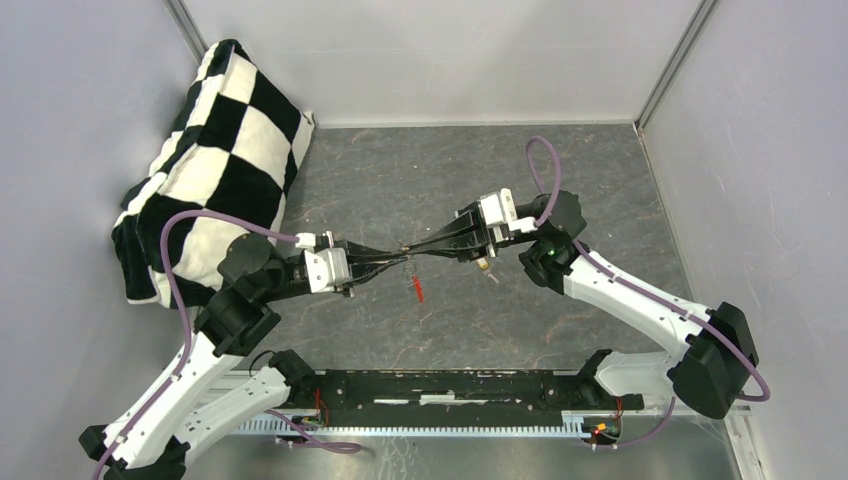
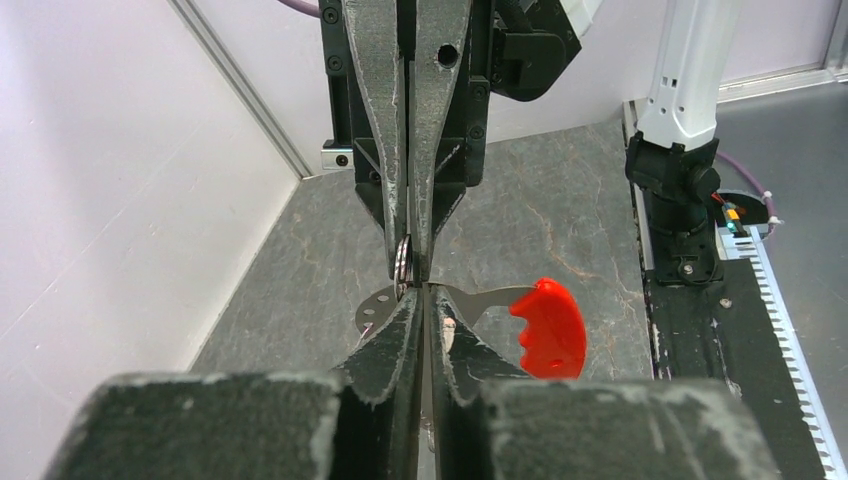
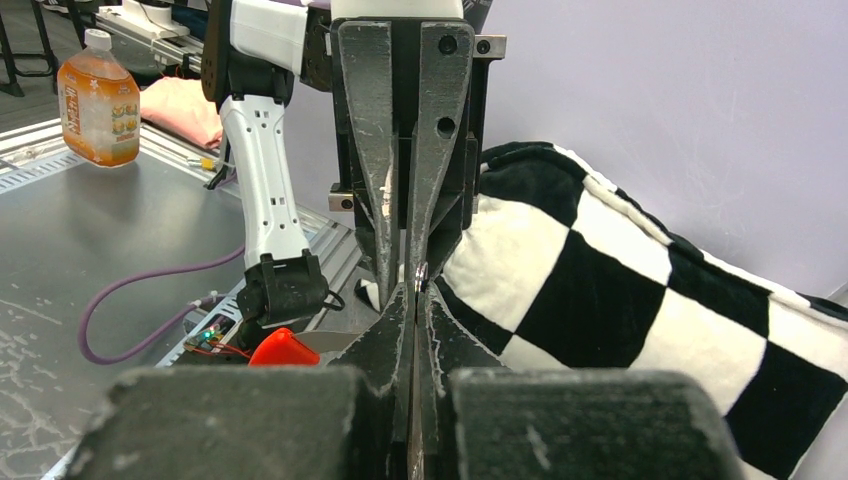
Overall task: Put the keys on the keyring
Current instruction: Adjust the keyring.
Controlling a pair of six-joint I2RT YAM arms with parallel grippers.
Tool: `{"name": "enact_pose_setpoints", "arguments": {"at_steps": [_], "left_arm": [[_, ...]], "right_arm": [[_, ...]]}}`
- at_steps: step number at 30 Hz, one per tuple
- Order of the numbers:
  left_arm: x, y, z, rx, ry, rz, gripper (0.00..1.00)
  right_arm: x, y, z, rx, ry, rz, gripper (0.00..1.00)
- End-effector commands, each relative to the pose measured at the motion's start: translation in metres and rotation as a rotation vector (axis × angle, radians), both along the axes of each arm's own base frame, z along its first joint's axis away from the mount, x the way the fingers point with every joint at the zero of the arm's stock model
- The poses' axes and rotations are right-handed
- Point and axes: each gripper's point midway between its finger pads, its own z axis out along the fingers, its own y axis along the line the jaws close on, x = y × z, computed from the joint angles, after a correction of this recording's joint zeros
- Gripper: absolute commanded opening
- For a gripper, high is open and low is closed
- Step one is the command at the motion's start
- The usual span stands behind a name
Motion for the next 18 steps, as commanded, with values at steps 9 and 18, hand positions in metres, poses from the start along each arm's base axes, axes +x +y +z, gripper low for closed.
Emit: {"name": "enact_pose_setpoints", "arguments": {"at_steps": [9,18], "left_arm": [[0.008,0.002,0.014,-0.056,0.004,0.051,0.02],[0.012,0.004,0.001,-0.002,0.015,0.069,0.02]], "right_arm": [[-0.022,0.001,-0.010,-0.028,-0.037,0.094,0.01],[-0.016,0.002,-0.022,-0.076,-0.049,0.052,0.05]]}}
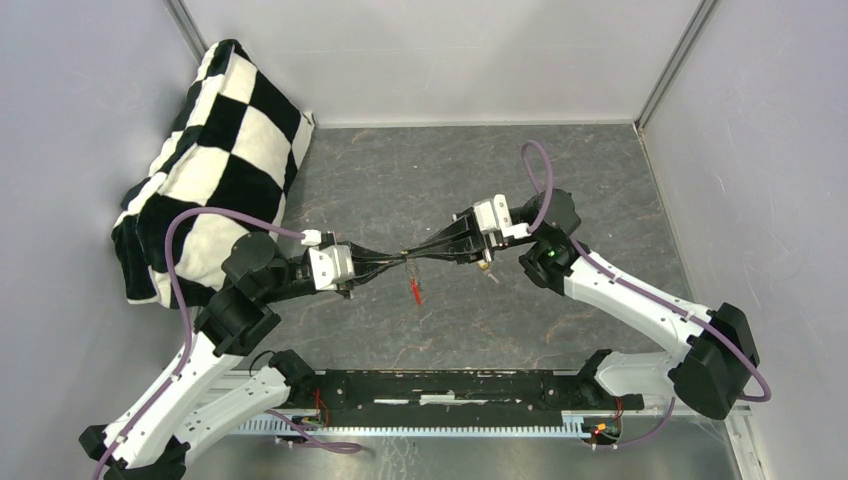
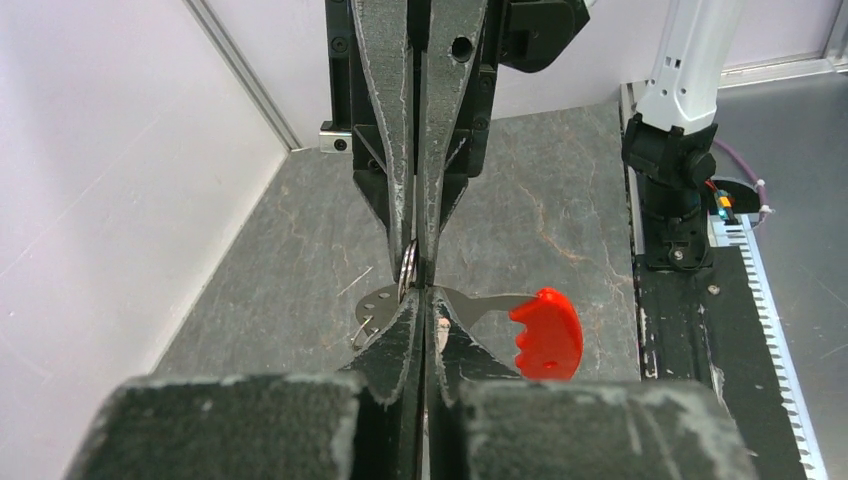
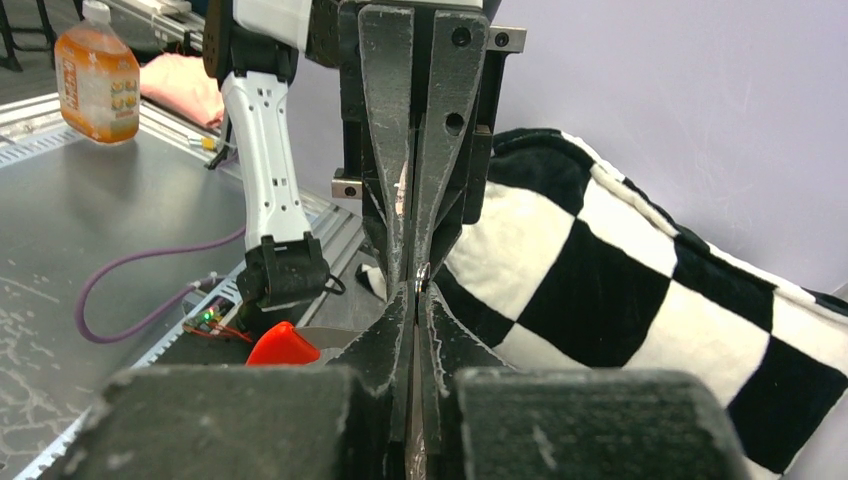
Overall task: Put the keys on the keyring
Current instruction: Adjust the keyring.
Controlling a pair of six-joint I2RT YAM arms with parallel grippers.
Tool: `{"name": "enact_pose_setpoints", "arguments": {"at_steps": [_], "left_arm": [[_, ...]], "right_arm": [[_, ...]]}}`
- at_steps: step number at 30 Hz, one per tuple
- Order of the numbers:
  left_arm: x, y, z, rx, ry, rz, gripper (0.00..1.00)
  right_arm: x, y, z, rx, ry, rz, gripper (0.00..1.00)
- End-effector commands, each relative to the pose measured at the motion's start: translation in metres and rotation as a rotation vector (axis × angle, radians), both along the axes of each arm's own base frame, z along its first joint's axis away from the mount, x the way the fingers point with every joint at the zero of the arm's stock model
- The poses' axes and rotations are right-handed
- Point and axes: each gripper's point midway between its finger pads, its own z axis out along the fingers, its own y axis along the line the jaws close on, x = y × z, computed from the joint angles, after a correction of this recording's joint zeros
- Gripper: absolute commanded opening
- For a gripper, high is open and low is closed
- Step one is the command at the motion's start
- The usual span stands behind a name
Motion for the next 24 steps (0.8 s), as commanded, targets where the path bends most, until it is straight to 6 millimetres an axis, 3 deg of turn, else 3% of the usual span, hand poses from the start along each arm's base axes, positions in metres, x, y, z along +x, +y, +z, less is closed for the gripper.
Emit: {"name": "enact_pose_setpoints", "arguments": {"at_steps": [1,6,9,13,16,20,24], "left_arm": [[0.010,0.002,0.011,-0.023,-0.026,0.052,0.02],[0.007,-0.001,0.015,-0.046,0.022,0.033,0.02],[0.007,-0.001,0.018,-0.073,0.069,0.041,0.14],[0.008,-0.001,0.021,-0.096,0.107,0.054,0.21],[0.008,-0.001,0.023,-0.111,0.126,0.057,0.22],[0.011,0.001,0.028,-0.149,0.180,0.081,0.15],[0.016,0.003,0.032,-0.184,0.226,0.122,0.27]], "right_arm": [[-0.016,-0.001,-0.011,-0.049,-0.020,0.046,0.05],[-0.016,-0.002,-0.011,-0.052,-0.017,0.046,0.01],[-0.015,-0.002,-0.008,-0.036,-0.014,0.037,0.01],[-0.019,-0.005,-0.001,0.005,-0.002,0.039,0.01],[-0.020,-0.007,0.001,0.024,0.008,0.038,0.01],[-0.022,-0.008,0.003,0.040,0.025,0.048,0.01],[-0.023,-0.011,0.006,0.071,0.038,0.045,0.01]]}}
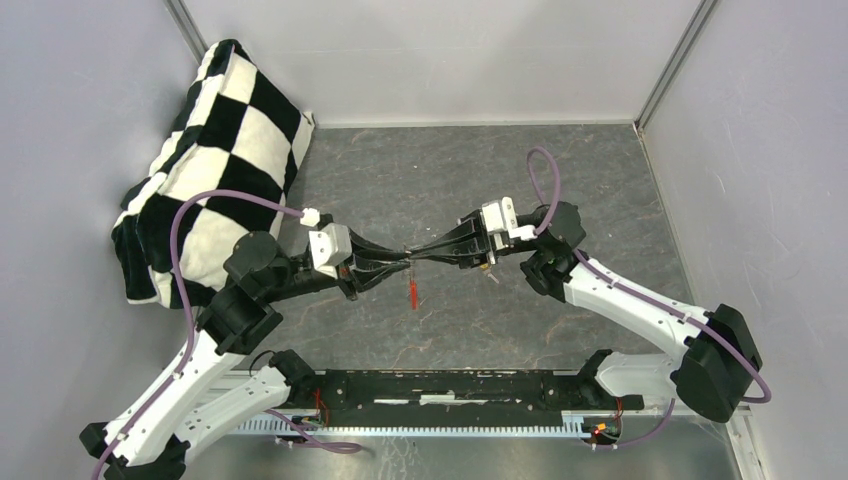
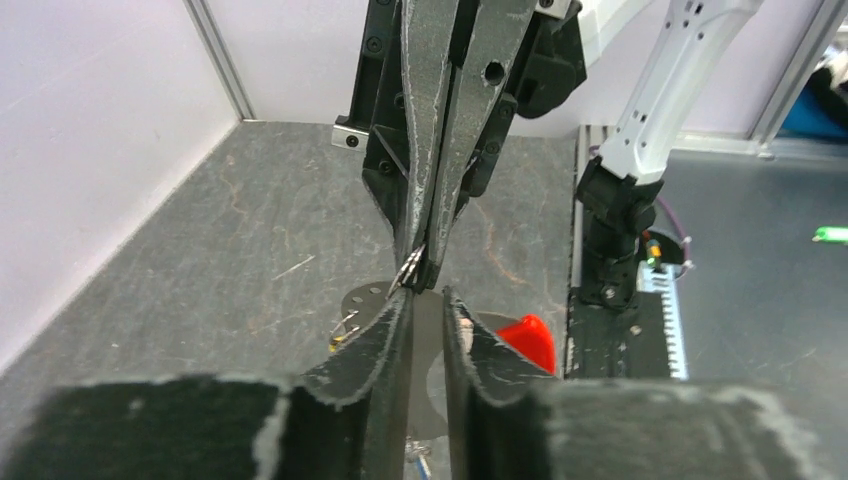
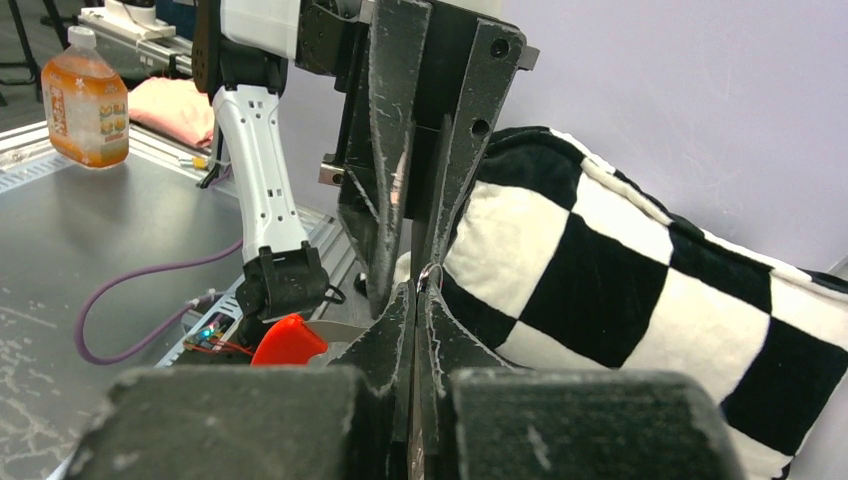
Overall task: Put the keys on the keyring
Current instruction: Adjust the keyring.
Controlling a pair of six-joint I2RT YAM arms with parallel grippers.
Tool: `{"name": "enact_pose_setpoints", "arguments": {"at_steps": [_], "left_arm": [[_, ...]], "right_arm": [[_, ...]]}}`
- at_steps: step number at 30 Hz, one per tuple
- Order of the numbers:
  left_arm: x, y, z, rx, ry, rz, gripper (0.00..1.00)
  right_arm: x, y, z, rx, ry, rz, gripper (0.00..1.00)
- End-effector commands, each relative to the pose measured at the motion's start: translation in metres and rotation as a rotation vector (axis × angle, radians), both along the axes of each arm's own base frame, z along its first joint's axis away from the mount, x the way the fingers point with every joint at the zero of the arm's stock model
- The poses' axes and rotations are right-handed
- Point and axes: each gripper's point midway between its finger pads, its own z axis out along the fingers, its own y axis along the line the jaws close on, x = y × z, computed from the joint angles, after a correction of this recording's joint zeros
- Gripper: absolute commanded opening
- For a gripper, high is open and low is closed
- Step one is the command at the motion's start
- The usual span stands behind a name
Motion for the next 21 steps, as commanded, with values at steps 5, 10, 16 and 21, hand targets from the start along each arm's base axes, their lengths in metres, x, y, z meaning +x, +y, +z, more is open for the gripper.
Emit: {"name": "enact_pose_setpoints", "arguments": {"at_steps": [5,10,16,21], "left_arm": [[0.017,0.007,0.041,-0.143,0.040,0.124,0.39],[0.014,0.004,0.048,-0.147,0.031,0.094,0.24],[0.010,0.002,0.051,-0.157,0.004,0.062,0.11],[-0.009,-0.005,0.048,-0.127,-0.033,-0.059,0.04]], "right_arm": [[-0.024,-0.011,0.020,0.086,0.000,0.073,0.01],[-0.025,-0.012,0.026,0.113,0.013,0.081,0.01],[-0.029,-0.013,0.025,0.116,0.022,0.105,0.01],[-0.029,-0.013,0.025,0.112,0.025,0.112,0.01]]}}
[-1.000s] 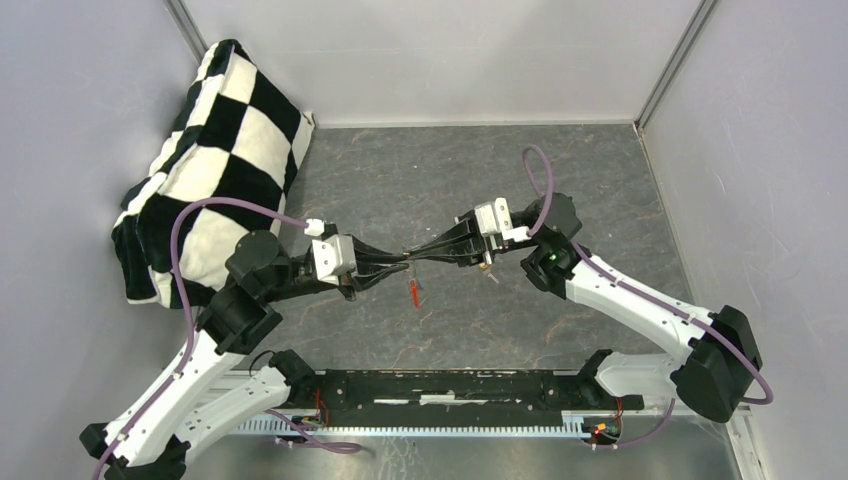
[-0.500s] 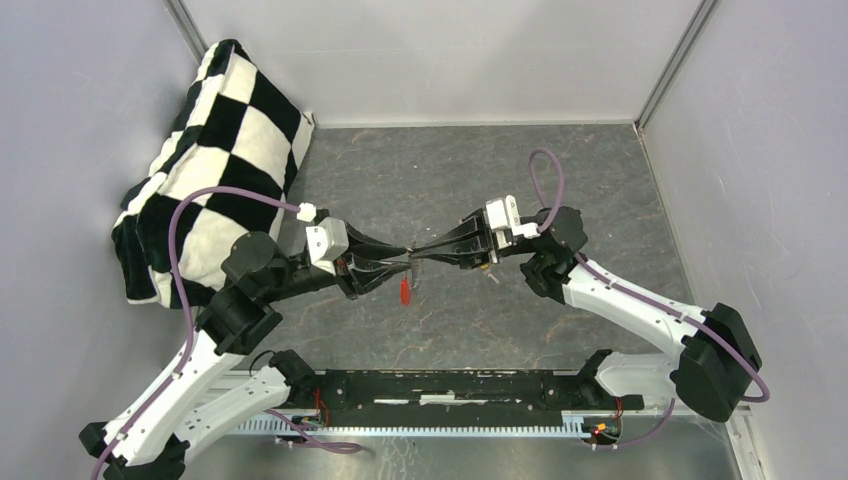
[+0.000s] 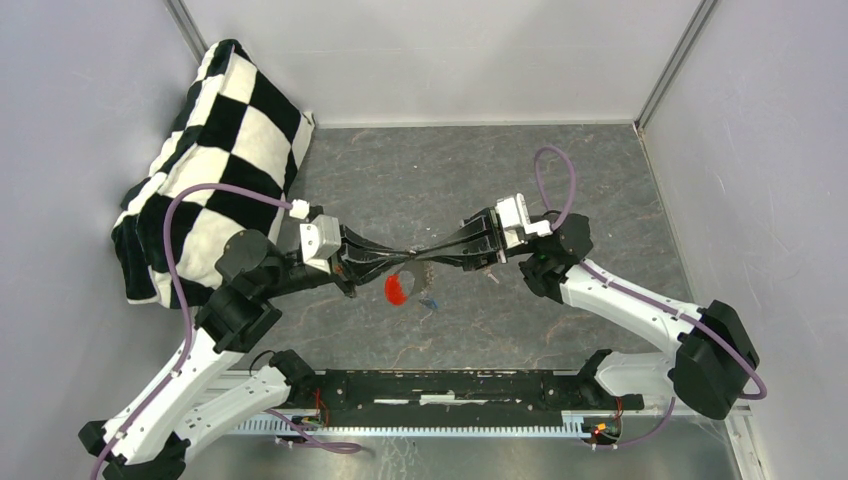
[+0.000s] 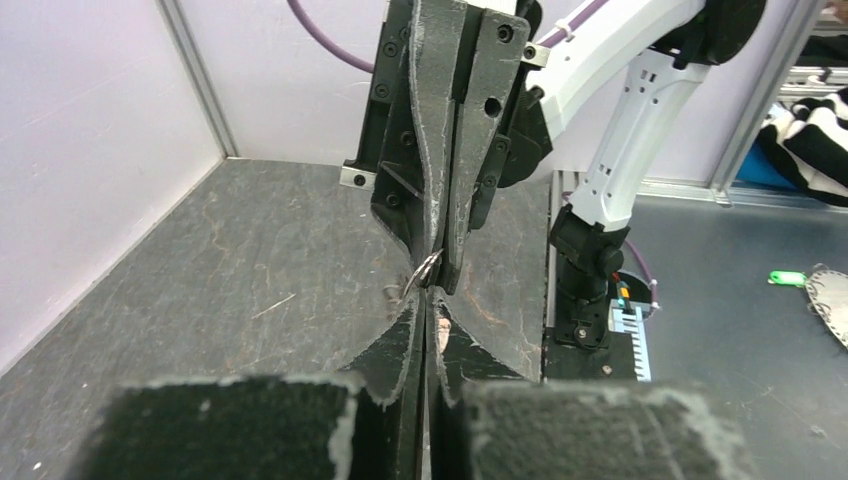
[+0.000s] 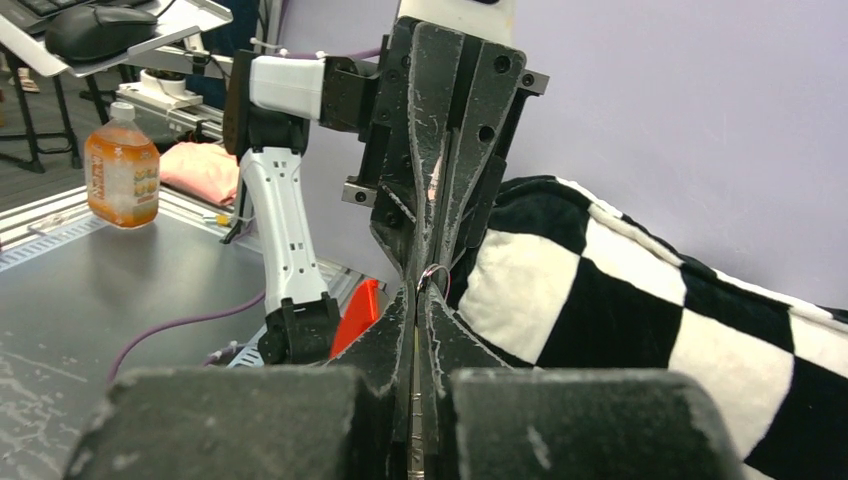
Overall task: Put the keys on the keyring
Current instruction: Adjust the keyring.
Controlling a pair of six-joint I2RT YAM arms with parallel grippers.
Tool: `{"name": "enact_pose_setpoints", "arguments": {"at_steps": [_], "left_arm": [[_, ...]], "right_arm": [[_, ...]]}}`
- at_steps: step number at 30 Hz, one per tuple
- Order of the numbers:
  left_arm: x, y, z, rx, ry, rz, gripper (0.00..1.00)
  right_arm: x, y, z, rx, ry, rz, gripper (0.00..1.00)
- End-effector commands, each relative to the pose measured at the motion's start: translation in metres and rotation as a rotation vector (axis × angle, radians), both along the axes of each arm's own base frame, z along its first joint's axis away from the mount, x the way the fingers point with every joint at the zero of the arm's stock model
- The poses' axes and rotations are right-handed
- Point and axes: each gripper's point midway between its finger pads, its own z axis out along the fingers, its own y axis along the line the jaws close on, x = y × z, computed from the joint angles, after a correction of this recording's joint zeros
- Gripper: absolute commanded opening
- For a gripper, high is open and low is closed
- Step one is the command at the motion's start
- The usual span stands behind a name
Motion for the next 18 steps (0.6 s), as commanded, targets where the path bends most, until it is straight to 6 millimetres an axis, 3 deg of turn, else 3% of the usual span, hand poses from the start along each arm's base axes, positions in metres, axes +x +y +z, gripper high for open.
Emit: {"name": "enact_pose_setpoints", "arguments": {"at_steps": [1,6,13,18], "left_arm": [[-0.004,-0.001,0.019,-0.028,-0.071,-0.034,0.06],[0.002,0.008,0.013,0.027,-0.121,0.029,0.22],[0.000,0.019,0.021,0.039,-0.170,0.074,0.25],[0.001,0.019,0.016,0.038,-0.141,0.077,0.38]], "right_arm": [[-0.019,-0.006,0.005,0.016,-0.050,0.073,0.01],[-0.014,-0.011,0.005,-0.006,-0.052,0.062,0.01],[-0.013,-0.012,0.005,-0.012,-0.052,0.064,0.01],[-0.014,-0.013,0.008,0.000,-0.042,0.070,0.01]]}}
